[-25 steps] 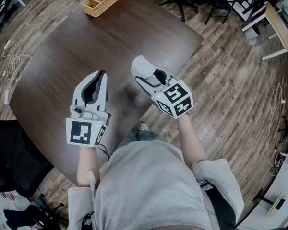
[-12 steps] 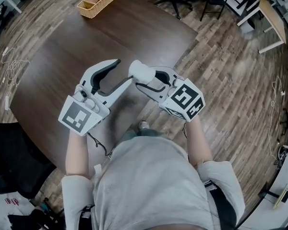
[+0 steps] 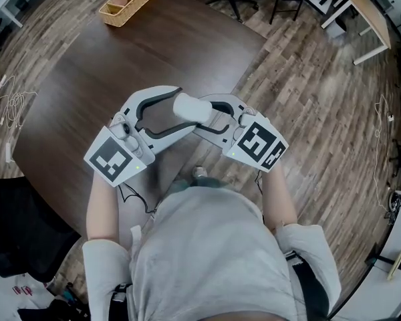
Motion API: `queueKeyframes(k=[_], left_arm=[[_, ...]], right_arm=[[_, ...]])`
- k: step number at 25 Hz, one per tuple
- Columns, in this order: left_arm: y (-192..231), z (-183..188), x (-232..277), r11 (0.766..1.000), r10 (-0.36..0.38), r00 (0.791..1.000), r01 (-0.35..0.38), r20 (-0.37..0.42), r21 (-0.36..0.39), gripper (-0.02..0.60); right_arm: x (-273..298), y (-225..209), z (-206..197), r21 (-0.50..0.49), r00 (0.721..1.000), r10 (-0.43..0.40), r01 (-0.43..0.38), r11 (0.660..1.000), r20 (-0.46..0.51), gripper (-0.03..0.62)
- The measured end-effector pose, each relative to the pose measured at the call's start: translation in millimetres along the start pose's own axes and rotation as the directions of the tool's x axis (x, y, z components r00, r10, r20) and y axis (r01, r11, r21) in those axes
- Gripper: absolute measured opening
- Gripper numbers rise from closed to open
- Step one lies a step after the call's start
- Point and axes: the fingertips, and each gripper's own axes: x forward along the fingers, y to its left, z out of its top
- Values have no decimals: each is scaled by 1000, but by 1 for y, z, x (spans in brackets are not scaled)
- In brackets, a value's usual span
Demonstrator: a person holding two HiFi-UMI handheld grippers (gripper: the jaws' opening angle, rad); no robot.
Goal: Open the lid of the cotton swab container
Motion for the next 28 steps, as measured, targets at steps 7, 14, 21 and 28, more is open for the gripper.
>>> queueKeyframes(k=[7,14,21,28], left_arm=[[-8,9,-8,999,-50,998,50,37,-1,249],[-10,12,-13,997,-71,997,72,26,-10,247],[-12,18,-18,995,-86,995,88,41,-56,245],[-2,35,-21,975,-58,988,87,146,-204,244]], right_arm=[[-2,10,11,-70,1000,-1,2,998,20,193],[-4,14,16,-97,999,-16,19,995,32,193],[-6,18,22,-132,998,-34,40,990,47,193],[-7,18,31,-129,995,-40,52,990,87,193]])
